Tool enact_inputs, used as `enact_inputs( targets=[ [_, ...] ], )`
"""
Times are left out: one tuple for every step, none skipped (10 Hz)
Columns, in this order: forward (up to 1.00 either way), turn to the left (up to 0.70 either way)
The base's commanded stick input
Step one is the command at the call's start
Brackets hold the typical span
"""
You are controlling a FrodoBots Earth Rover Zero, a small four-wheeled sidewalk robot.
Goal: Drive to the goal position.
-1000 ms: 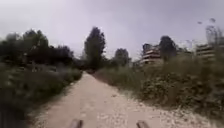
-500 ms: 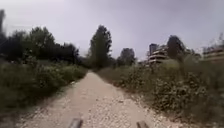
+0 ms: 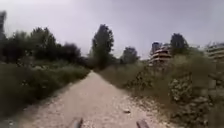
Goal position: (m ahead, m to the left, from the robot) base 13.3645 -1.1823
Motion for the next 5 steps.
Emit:
enact_inputs(
  targets=[
    [0.85,0.32],
    [0.85,0.03],
    [0.85,0.0],
    [0.85,0.0],
    [0.85,0.0]
  ],
)
